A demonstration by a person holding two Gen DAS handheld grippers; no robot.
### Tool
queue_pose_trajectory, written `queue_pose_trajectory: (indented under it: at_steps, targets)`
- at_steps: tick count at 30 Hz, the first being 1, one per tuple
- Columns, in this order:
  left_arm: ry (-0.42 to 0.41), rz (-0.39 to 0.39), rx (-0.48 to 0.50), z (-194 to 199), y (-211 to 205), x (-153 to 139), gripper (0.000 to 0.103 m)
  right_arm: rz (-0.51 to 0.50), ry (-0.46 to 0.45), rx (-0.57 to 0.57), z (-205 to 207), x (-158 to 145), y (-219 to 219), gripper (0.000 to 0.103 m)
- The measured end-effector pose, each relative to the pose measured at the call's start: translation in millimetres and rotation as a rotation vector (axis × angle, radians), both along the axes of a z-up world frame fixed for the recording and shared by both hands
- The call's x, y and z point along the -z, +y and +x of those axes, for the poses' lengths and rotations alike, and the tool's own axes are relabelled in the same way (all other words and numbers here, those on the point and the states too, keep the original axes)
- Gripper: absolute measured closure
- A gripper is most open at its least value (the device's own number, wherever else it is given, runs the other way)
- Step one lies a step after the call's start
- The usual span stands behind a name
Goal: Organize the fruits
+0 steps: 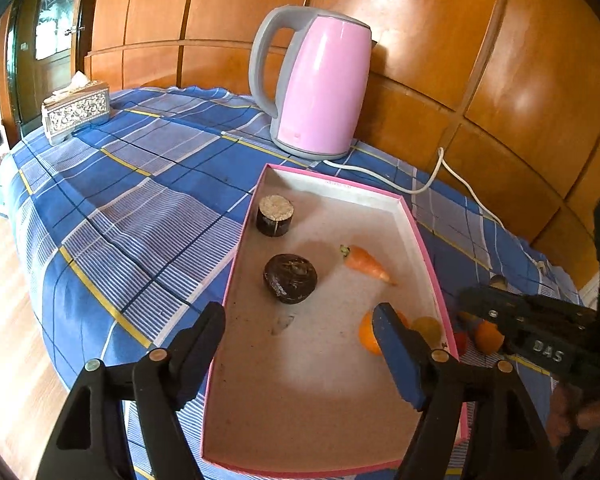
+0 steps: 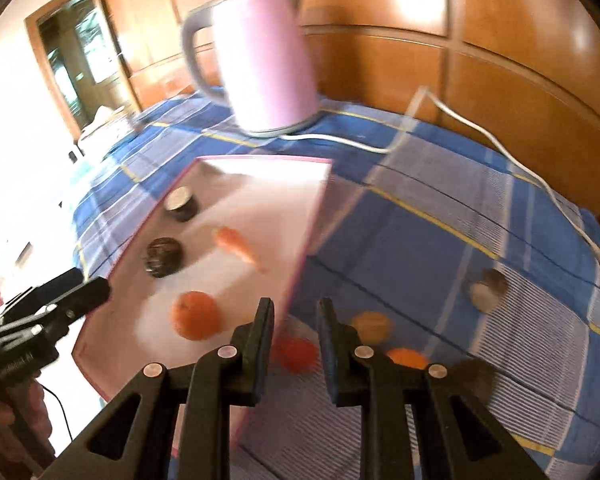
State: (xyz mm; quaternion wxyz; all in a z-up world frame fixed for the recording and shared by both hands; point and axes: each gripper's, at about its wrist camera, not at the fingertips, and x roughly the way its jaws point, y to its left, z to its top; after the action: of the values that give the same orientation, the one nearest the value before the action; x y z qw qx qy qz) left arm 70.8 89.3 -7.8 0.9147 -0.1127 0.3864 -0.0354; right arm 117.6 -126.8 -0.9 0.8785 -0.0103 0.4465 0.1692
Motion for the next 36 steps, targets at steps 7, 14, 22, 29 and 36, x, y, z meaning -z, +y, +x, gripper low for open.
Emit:
queue_pose_trajectory:
  at_steps: [7,14,22,29,36]
  targets:
    - [0.013,0.002,-0.017,4,5,6,0.027,0.016,0.004,-0.023,17,-2,29,0.081]
    - [0.030,0.000,-0.036,6,11,11,0.026,0.075,0.022,0.001,41,-4,43,0.071]
    - [0.031,-0.005,-0.045,6,12,11,0.026,0.062,0.048,0.026,34,10,38,0.067]
    - [0.018,0.001,-0.051,6,13,7,0.026,0.076,0.046,0.030,32,14,34,0.067]
    - [0.005,0.003,-0.055,5,14,3,0.026,0.075,0.038,0.026,22,13,35,0.053]
